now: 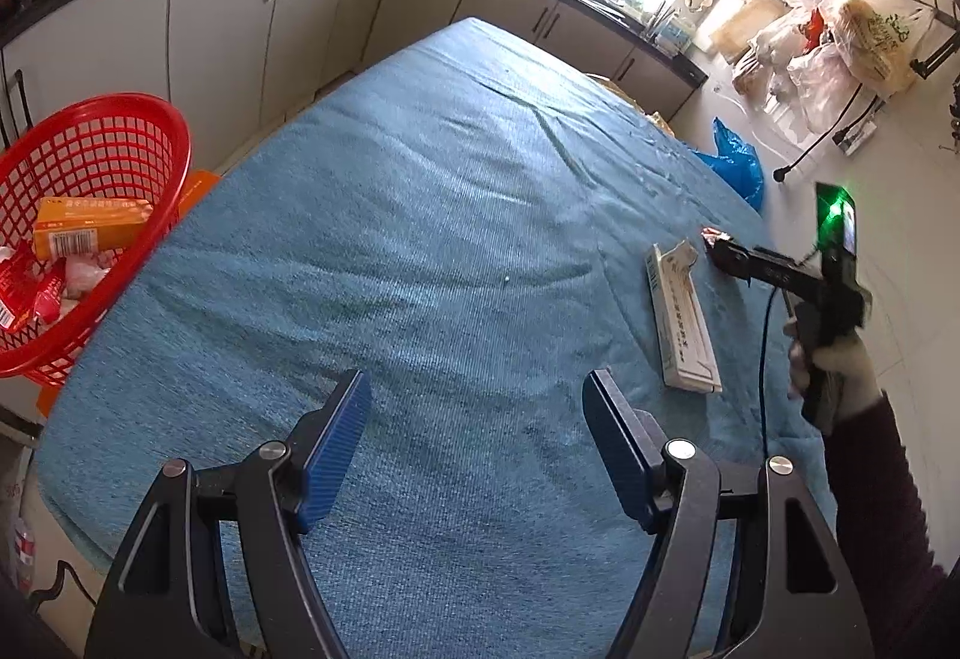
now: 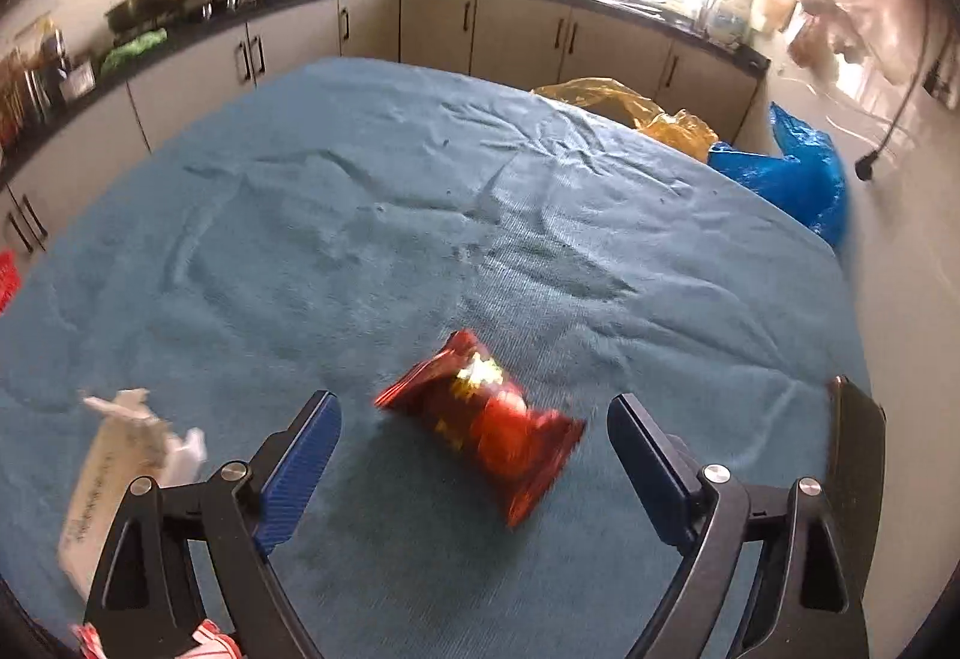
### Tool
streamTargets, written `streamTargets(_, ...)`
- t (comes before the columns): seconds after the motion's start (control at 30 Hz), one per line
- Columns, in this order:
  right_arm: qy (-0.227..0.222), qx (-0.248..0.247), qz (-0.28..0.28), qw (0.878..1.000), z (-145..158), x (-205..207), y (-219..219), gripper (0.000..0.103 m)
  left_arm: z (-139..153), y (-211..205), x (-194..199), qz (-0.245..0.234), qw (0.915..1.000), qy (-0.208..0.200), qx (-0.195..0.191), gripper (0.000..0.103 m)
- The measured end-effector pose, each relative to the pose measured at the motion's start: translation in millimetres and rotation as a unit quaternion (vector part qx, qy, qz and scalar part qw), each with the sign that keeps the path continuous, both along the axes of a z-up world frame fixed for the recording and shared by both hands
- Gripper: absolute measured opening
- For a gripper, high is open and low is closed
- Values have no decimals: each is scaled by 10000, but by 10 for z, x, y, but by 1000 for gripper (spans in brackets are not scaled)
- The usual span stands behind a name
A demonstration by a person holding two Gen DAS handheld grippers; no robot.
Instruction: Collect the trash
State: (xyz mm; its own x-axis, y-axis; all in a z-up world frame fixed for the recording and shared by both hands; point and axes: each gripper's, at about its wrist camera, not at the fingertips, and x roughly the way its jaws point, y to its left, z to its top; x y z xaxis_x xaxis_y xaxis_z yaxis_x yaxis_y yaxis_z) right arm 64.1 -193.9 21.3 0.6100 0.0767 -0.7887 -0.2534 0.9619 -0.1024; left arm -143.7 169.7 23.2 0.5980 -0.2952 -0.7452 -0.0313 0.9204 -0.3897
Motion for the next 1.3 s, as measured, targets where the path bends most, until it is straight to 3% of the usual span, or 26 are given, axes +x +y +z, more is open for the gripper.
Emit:
streamTargets(0.13, 128, 204, 7, 9997, -118, 107, -16, 90, 2, -52, 21, -58, 10000, 24, 62, 72)
streamTargets(0.23, 253, 644, -153, 9975, -203, 76, -94, 65, 27, -103, 47, -104, 9999, -26, 132, 72)
streamTargets(0.27, 237, 674, -260, 9971, -185, 40, -122, 50, 38, -116, 44, -119, 9998, -49, 154, 73)
streamTargets(0.3, 279, 702, -348, 9965, -168, 7, -147, 43, 55, -145, 46, -161, 9997, -81, 171, 74)
streamTargets(0.37, 409, 1064, -445, 9925, -137, -103, -208, 41, 70, -198, 62, -245, 9995, -120, 155, 79)
streamTargets(0.5, 593, 1747, -449, 9818, -88, -422, -268, 39, 72, -337, 101, -464, 9989, -110, 23, 80)
streamTargets(0.67, 508, 2343, -712, 9682, -103, -814, -312, 40, 58, -579, 210, -782, 9969, -89, 60, 81)
streamTargets(0.87, 275, 2739, -999, 9562, -175, -913, -420, 40, 20, -1019, 458, -1191, 9920, 77, 400, 82)
streamTargets(1.3, 235, 2920, -1206, 9485, -224, -929, -544, 42, -153, -1747, 1078, -1254, 9864, 238, 1036, 82)
